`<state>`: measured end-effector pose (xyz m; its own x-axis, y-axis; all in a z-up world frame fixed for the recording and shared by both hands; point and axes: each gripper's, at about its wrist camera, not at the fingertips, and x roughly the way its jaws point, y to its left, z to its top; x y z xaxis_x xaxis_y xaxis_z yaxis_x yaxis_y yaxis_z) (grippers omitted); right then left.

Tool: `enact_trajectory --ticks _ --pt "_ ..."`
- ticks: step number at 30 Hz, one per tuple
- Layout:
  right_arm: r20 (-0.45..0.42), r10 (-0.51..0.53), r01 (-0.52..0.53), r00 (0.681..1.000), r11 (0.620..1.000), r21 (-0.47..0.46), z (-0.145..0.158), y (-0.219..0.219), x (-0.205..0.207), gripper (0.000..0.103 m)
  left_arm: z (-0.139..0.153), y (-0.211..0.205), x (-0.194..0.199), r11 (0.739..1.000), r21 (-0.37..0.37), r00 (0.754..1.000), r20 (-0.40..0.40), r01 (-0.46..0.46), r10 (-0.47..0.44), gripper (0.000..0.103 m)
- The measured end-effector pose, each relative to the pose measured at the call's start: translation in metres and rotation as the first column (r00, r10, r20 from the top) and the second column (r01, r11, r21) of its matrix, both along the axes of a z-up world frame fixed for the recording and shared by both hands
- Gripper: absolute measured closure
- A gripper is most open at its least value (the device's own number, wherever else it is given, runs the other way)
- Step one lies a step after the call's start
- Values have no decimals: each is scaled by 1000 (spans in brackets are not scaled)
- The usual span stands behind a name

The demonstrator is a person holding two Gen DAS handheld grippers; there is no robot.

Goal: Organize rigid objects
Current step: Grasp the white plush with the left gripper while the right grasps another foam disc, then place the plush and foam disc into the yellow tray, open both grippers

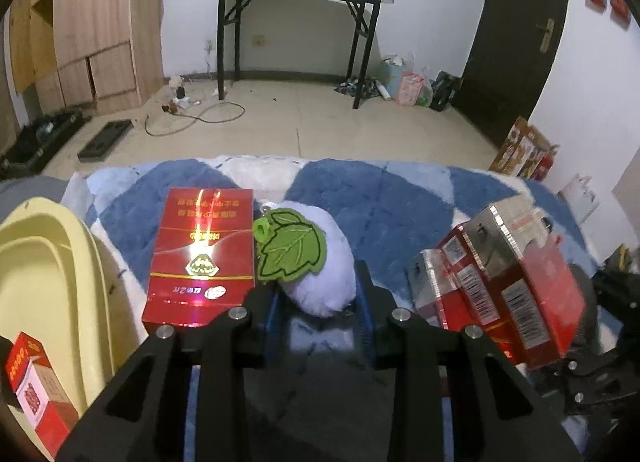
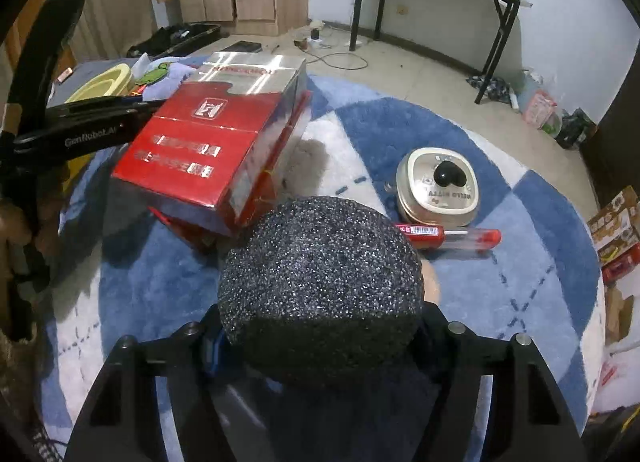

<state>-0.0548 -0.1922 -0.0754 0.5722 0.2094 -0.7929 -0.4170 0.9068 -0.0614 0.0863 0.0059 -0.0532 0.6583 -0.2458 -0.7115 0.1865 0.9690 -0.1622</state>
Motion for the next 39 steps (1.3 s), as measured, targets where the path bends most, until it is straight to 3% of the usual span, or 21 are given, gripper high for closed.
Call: enact_trajectory --ticks 6,9,12,16,19,24,26,28,33,36,39 --pt "20 -27 26 999 1000 15 16 -35 -7 35 25 13 -10 999 -38 1000 13 1 -1 69" --pt "72 -53 50 996 998 45 34 -57 -18 35 52 28 -24 998 -44 997 66 -41 44 69" --pt "169 -56 36 984 992 118 65 -67 -34 35 79 57 -40 992 -84 987 122 -97 106 69" --pt "256 20 -56 966 989 135 87 -41 -44 35 96 113 -62 963 -78 950 161 -257 267 69" --pt "293 127 -178 948 972 153 93 1 -43 35 84 163 -68 907 -102 900 120 -408 418 69" --pt "301 338 -388 892 914 122 83 89 -34 35 18 241 -63 816 -170 832 -51 -553 553 69" --pt "273 406 -439 872 896 68 72 120 -27 35 -1 255 -60 792 -211 818 -89 -573 568 70" --pt "240 461 -479 854 878 19 62 142 -20 35 -3 261 -62 775 -280 818 -84 -567 569 70" --pt "190 530 -532 827 846 -41 34 168 7 36 -5 257 -51 782 -248 817 -79 -572 572 70" --pt "172 544 -543 821 838 -59 20 177 21 36 -4 261 -49 772 -282 817 -85 -569 571 69" --pt "154 546 -540 823 838 -83 8 177 36 35 -2 260 -50 798 -238 831 -90 -554 549 69"
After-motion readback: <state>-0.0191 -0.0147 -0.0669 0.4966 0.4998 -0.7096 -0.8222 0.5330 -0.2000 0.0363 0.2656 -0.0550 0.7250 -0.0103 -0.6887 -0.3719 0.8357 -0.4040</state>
